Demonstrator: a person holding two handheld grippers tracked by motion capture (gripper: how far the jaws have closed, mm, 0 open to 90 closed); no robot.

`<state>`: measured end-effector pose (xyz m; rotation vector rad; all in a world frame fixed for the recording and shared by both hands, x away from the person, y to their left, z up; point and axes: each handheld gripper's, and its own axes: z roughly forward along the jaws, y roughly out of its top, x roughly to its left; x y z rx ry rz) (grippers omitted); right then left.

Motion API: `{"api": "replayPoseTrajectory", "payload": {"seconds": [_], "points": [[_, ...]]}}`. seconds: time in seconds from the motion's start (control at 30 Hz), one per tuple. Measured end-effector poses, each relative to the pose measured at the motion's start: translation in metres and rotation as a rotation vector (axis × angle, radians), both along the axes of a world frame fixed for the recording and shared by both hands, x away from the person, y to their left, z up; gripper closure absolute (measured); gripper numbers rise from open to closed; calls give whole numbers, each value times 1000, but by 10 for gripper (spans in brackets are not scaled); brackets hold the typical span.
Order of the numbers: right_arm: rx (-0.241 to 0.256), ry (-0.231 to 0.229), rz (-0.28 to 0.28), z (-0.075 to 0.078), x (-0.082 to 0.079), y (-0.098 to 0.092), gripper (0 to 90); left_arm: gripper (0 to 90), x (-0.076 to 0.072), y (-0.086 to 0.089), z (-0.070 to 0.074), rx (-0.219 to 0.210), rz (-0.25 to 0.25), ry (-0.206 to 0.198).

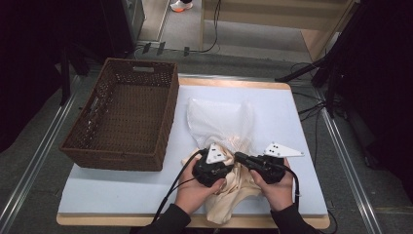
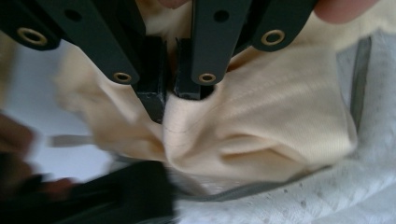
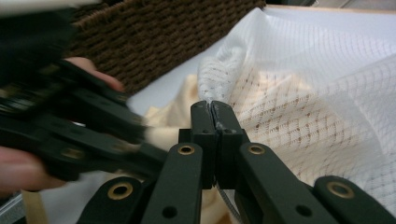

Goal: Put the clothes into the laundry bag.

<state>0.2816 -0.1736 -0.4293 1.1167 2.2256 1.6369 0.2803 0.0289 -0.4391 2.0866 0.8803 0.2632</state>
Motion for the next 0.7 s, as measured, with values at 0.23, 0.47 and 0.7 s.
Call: {"api": "replayPoseTrajectory", "payload": {"seconds": [0.23,0.47,0.7], "points": [[-5,-10,3,4,-3,-7,896,776,19,0,-21,-35,102,46],[-11,10,-16,-3,2,-12,895,470,-22,60,3,-90,150,-42],[-20,16,-14,-4,2,-9,895,307,-22,88,-23,-1,203,96]]}}
